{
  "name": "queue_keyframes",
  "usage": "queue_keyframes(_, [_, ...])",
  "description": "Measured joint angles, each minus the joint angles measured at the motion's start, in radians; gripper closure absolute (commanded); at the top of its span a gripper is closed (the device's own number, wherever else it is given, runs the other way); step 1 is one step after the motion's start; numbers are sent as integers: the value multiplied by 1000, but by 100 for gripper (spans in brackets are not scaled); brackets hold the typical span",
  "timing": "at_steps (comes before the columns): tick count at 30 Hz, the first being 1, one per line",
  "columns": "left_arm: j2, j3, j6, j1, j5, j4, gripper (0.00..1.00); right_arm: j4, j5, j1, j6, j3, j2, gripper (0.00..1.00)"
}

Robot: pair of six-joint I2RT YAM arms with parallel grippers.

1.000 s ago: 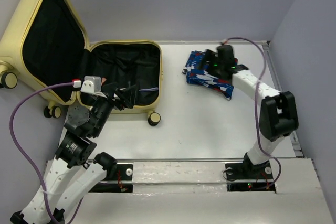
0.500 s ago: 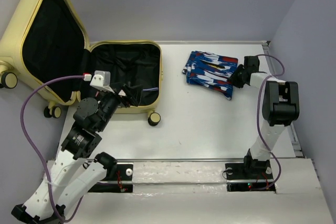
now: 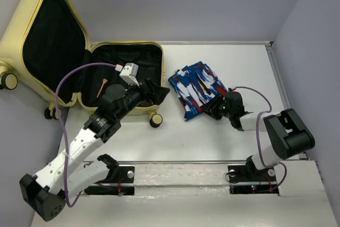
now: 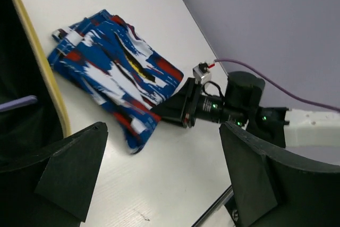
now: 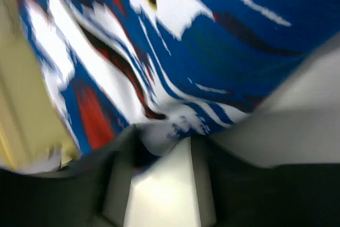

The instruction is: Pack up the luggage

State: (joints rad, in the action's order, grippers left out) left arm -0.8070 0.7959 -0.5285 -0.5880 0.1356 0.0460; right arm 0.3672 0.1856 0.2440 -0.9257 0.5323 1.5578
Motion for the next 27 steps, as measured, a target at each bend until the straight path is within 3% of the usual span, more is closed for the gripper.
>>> queue_keyframes(1, [-22, 0, -11, -21, -7, 9, 1, 44, 12, 44, -41, -45, -19, 24])
queue_keyframes(2, [-72, 0, -23, -56, -26, 25, 1, 91, 37, 79, -84, -97, -42, 5])
queue_keyframes(3, [-102, 0, -30, -80, -39, 32, 1, 138, 66, 103, -117, -153, -90, 0])
queue_keyframes(9, [-409, 34, -46, -189, -145, 43, 1, -72, -60, 73, -42, -121, -370, 0])
queue_keyframes(12, [-544, 83, -46, -212, -192, 40, 1, -132, -104, 25, 19, -74, -416, 0])
queue_keyframes(17, [-598, 120, -45, -250, -273, 39, 1, -195, -114, -69, 82, -48, -333, 0])
queue_keyframes(21, [-596, 142, -39, -275, -320, 43, 1, -244, -113, -73, 103, -51, -255, 0])
queue_keyframes(26, [-594, 142, -37, -281, -356, 40, 1, -167, -48, -74, 111, -18, -156, 1])
queue_keyframes(27, [-594, 142, -37, -281, -359, 40, 1, -119, -22, -74, 105, 2, -113, 5])
